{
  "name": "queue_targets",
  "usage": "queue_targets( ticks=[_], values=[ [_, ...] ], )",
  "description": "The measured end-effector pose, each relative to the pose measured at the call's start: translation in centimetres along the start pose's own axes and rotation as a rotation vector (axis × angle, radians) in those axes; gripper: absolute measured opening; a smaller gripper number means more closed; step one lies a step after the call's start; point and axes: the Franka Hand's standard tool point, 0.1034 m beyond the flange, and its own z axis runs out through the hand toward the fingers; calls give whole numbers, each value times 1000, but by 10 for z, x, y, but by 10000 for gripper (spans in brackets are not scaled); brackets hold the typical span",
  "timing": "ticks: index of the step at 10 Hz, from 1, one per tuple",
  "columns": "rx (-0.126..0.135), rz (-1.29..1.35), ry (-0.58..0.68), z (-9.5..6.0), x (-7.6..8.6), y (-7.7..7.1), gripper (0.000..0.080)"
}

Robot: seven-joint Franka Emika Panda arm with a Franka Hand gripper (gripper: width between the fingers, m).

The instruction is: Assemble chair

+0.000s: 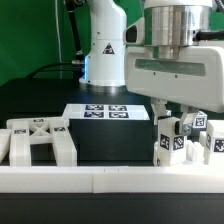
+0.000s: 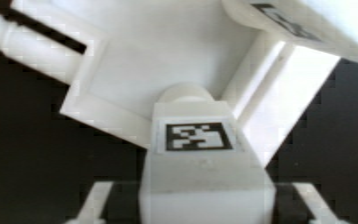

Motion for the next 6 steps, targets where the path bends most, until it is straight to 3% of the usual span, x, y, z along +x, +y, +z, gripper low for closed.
queue_targets(
  ticks=[6],
  values=[
    [10, 308, 2, 0, 1, -2, 291]
  ],
)
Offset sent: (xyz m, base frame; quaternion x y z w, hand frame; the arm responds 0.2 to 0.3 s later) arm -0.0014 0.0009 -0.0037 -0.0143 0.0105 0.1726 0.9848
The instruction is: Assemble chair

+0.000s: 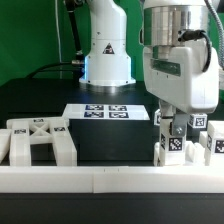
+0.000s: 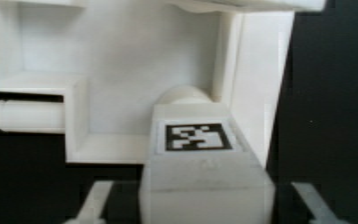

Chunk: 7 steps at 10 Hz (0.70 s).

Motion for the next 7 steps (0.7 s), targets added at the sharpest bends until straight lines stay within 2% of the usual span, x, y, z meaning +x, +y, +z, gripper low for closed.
queue_targets(
  ticks=[1, 2, 3, 4, 7],
  values=[
    [0, -15, 0, 0, 0, 0, 390],
    [0, -57, 0, 0, 0, 0, 526],
    [-10, -120, -2, 0, 1, 1, 526],
    [-21, -263, -3, -2, 1, 0, 624],
    [-20, -611, -4, -2, 5, 0, 648]
  ],
)
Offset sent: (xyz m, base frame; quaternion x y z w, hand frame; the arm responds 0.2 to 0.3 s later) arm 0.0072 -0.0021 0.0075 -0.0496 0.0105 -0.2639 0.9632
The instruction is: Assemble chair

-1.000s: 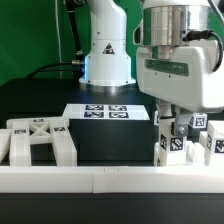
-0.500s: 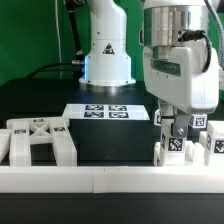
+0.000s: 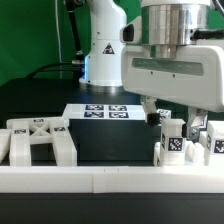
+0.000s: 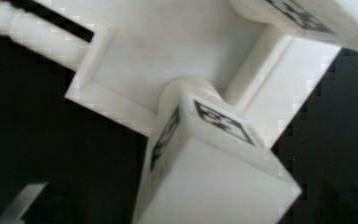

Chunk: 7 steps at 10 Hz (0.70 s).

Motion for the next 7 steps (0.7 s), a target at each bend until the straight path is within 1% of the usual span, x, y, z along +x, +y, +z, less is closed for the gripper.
queue_targets(
  ticks=[3, 7],
  values=[
    [-2, -278, 0, 1, 1, 1, 649],
    [-6, -546, 1, 1, 0, 1, 649]
  ],
)
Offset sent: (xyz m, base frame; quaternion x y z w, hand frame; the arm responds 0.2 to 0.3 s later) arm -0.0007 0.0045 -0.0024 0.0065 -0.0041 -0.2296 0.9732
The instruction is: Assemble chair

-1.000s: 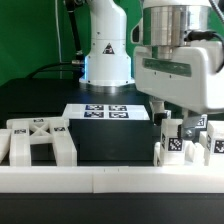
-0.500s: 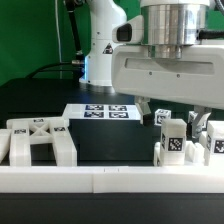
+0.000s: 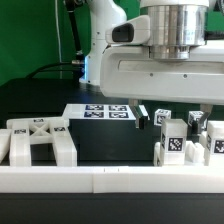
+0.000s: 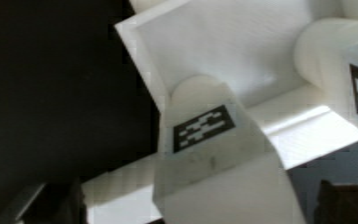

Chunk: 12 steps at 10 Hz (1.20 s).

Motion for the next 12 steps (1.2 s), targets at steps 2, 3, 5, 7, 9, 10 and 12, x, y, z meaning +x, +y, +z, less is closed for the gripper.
queue_targets(
  ticks=[2, 3, 5, 7, 9, 10, 12],
  values=[
    [-13, -129, 1, 0, 0, 0, 649],
    [-17, -175, 2, 0, 0, 0, 649],
    [-17, -164, 2, 0, 0, 0, 386],
    [-17, -139, 2, 0, 0, 0, 290],
    [-15, -69, 2, 0, 0, 0, 290],
    [-15, 24, 2, 1, -1, 0, 290],
    [-8, 264, 3, 1, -1, 0, 290]
  ],
)
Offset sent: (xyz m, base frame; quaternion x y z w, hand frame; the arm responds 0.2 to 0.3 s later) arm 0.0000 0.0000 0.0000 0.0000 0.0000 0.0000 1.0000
